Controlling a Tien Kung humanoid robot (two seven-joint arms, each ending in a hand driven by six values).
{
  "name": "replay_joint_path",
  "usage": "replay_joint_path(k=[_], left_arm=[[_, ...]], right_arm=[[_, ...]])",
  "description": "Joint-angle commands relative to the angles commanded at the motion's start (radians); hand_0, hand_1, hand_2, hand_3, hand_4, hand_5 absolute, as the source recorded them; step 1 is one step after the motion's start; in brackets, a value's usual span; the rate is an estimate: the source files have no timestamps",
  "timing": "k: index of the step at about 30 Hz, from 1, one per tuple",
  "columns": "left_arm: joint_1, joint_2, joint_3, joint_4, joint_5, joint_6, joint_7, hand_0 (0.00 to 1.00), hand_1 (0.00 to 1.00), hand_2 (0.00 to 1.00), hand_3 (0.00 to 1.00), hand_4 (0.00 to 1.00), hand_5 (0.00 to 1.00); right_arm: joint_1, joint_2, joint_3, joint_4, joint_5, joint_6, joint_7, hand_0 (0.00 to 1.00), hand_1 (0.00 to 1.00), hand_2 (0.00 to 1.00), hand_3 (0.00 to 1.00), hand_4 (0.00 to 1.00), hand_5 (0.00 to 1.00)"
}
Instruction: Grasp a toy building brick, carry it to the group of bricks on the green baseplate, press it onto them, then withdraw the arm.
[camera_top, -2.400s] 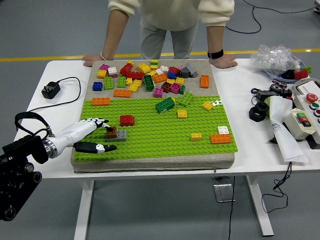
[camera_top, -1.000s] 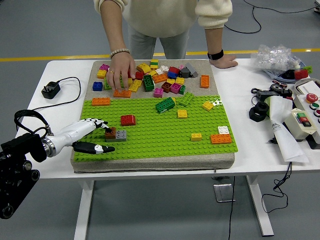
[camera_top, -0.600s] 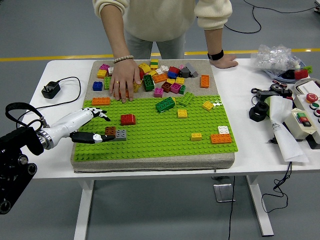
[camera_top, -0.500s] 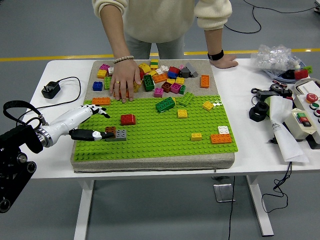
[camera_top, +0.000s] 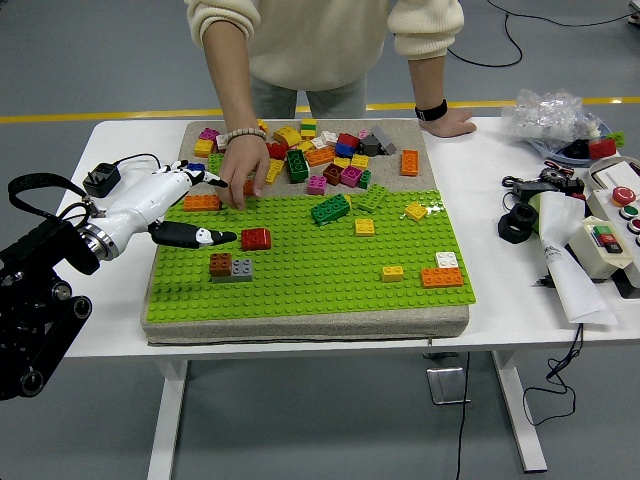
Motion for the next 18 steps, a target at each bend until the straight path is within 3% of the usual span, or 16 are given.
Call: replay_joint_path(k=[1,6,7,12,13,18], left_arm=[[-0.011,-0.009,-0.002,0.012,0.015,0.000,-0.002,0.829,0.714,0.728,0.804,0.998,0.157],[-0.032,-0.030,-0.012,0.048,0.037,0.013,-0.007,0.829,0.714,0.728,0.804,0.998,0.157],[-0.033,-0.034,-0.016,0.053,0.036,0.021,-0.010,0.813,0.690,0.634,0.772,0.973,0.106],[-0.033,-0.041,-0.032,0.062,0.018,0.052,-0.023,0.813,0.690,0.634,0.772,0.973,0.106],[-0.033,-0.042,-0.033,0.062,0.018,0.053,-0.024,0.734,0.539,0.509,0.586,0.530,0.002],[-0.029,-0.042,-0.034,0.060,-0.004,0.068,-0.032,0.734,0.539,0.509,0.586,0.530,0.002]], right_arm=[[0.001,0.000,-0.001,0.000,-0.001,0.000,0.001,0.783,0.704,0.741,0.678,0.944,0.687],[0.001,0.001,-0.003,0.000,-0.003,0.001,0.001,0.783,0.704,0.741,0.678,0.944,0.687],[0.000,0.001,-0.002,0.000,-0.004,0.002,0.001,0.782,0.705,0.741,0.678,0.945,0.687],[-0.002,0.000,-0.001,0.000,-0.007,0.003,0.000,0.782,0.705,0.741,0.678,0.945,0.687],[-0.002,0.000,-0.001,0.000,-0.007,0.003,0.000,0.781,0.704,0.741,0.678,0.944,0.687],[-0.001,0.002,-0.003,0.000,-0.008,0.001,0.002,0.781,0.704,0.741,0.678,0.944,0.687]])
